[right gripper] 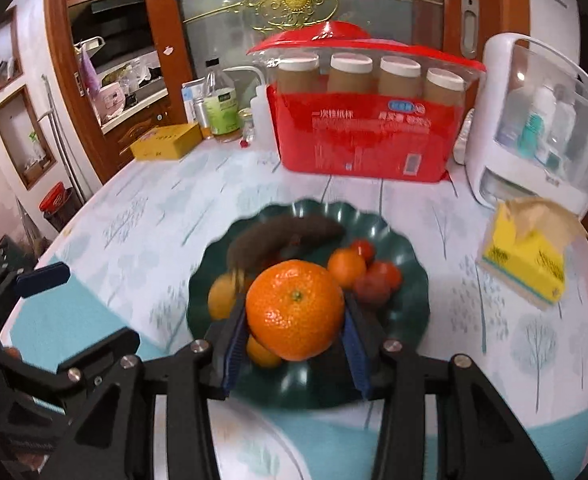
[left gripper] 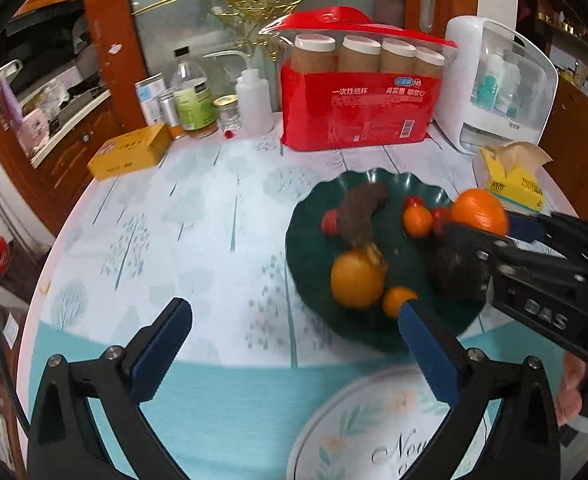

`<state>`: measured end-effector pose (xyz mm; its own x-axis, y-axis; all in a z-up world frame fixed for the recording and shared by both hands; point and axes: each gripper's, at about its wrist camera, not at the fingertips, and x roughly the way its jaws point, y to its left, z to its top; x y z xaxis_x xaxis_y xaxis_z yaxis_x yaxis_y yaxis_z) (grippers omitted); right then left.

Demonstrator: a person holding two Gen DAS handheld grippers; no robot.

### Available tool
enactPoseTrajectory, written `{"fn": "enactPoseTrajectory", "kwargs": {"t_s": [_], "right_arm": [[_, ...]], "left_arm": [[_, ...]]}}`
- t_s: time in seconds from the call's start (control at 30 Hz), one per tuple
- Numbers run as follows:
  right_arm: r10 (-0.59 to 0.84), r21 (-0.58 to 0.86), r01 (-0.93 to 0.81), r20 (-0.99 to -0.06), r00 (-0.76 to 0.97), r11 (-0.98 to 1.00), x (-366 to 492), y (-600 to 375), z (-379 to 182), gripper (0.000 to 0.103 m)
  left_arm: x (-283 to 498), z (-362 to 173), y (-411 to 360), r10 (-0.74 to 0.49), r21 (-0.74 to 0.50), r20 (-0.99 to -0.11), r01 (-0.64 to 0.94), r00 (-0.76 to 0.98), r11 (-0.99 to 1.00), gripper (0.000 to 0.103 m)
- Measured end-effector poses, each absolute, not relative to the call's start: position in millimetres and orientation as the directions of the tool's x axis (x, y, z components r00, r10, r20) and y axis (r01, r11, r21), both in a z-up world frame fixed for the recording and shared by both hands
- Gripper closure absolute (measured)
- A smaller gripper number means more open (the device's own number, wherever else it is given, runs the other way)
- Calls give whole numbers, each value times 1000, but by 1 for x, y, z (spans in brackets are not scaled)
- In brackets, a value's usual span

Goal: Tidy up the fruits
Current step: 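Carry the orange onto the green plate and open the right gripper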

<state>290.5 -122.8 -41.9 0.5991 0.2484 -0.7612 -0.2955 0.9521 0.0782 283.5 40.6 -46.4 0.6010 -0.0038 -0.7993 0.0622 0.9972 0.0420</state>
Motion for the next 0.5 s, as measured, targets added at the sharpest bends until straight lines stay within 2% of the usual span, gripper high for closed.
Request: {"fn": "enactPoseTrajectory", "kwargs": {"t_s": [0.33,0.5], "right_arm": [[229,104,-268,-838,495,958,357,-120,-75,57],[297,183,-272,-828,475,945,355,-132,-86,56]], "left_arm": [[330,-60,29,-40,36,-823,122,567,992,1],[339,-68,30,-42,27,-841,119,539,992,1]]}}
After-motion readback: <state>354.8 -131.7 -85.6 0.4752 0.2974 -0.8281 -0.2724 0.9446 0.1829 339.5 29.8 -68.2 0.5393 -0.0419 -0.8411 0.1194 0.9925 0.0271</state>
